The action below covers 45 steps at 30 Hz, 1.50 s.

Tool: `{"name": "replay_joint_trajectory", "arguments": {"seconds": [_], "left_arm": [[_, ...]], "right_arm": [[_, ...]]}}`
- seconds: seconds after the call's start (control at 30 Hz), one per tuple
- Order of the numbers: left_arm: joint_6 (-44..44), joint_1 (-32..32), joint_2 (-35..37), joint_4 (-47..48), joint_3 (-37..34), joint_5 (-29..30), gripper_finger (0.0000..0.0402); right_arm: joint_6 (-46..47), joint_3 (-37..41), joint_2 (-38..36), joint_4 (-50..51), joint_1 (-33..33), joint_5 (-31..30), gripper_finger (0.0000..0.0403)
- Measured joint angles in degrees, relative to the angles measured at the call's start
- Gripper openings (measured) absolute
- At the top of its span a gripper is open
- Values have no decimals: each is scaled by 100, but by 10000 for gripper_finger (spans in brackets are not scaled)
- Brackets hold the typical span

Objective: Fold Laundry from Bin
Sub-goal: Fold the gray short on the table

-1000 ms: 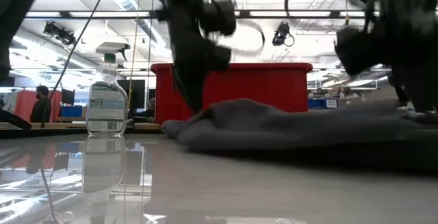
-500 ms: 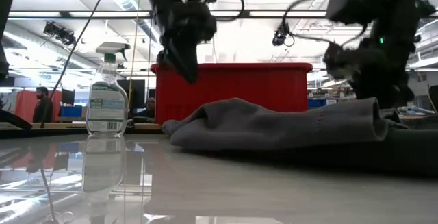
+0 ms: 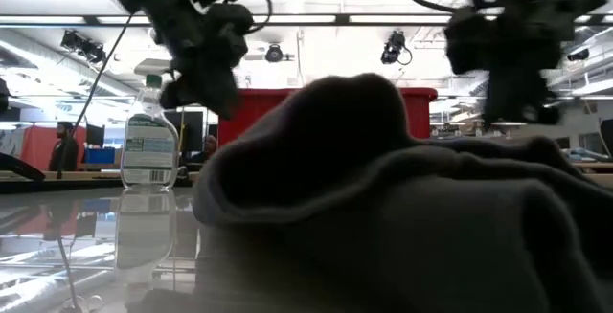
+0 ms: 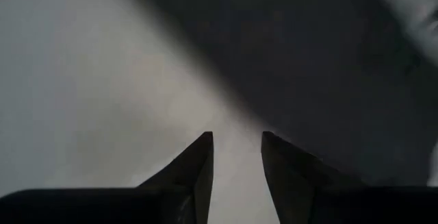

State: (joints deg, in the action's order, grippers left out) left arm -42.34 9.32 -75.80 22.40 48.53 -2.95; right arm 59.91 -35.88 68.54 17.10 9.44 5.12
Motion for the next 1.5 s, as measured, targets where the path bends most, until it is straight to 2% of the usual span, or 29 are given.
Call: {"name": "replay_joint_trajectory", "arguments": {"seconds": [0.17,0.3,0.4,0.5,0.77,0.87,1.13,1.27,1.37,1.5], "left_arm": [[-72,918,-160,-1958,-710,-826,192],[156,1473,-624,-2358,-784,-1062,244],[250,1785,-1040,-2974,-729,-1560,271],[248,1982,-1552,-3662,-650,-2029,283],[263,2297,-2568,-3835,-281,-2829,284],[268,2300,-2775,-3862,-157,-2951,284],[268,2254,-3202,-3869,164,-3058,279],[576,2180,-3236,-3988,236,-2983,245],[827,2111,-3236,-4030,258,-2972,193],[1273,1978,-3236,-4042,256,-2969,112]], "right_arm": [[-736,2,-289,68,-1431,-135,134],[-1068,2,-230,66,-2493,-52,193],[-1250,2,6,60,-3167,195,231],[-1505,2,346,34,-3695,508,262],[-2054,2,1106,-763,-4607,1572,319],[-2099,2,1470,-1035,-4823,1749,329],[-1906,-82,2486,-2139,-4870,2619,331],[-1886,-251,2730,-2190,-4838,2771,312],[-1735,-316,2806,-2177,-4833,2780,266],[-1737,-345,2840,-2202,-4701,2920,160]]}}
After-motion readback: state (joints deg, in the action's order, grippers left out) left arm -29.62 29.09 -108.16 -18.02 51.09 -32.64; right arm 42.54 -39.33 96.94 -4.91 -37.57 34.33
